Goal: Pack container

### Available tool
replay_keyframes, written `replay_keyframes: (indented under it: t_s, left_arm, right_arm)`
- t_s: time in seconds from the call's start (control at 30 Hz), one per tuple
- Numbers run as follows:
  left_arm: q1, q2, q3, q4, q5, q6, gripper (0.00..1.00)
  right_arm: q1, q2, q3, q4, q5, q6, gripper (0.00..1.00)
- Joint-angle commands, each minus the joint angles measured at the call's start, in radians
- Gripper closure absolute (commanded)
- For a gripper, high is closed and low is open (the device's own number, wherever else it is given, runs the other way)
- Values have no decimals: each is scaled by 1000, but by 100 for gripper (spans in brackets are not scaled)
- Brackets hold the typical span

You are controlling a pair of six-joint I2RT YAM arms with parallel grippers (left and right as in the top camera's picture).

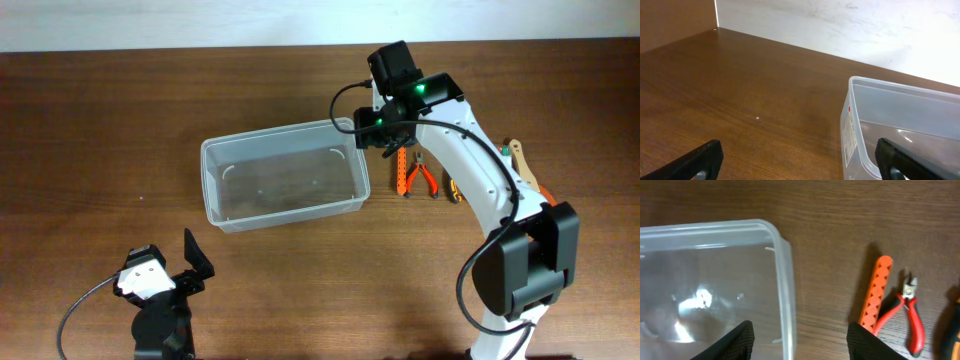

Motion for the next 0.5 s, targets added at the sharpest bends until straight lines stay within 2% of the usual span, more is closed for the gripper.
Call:
replay_keyframes:
  t_s: [0.0, 0.33, 0.47]
  left_arm:
    - [-4, -2, -4, -1, -3, 9, 1]
    - [-4, -2, -4, -1, -4, 9, 1]
    - [-4, -2, -4, -1, -4, 9, 1]
  right_arm:
    - [4, 42, 1, 1, -53, -35, 49]
    - [4, 156, 0, -20, -79, -32, 63]
    - [3, 158, 0, -23, -79, -32, 74]
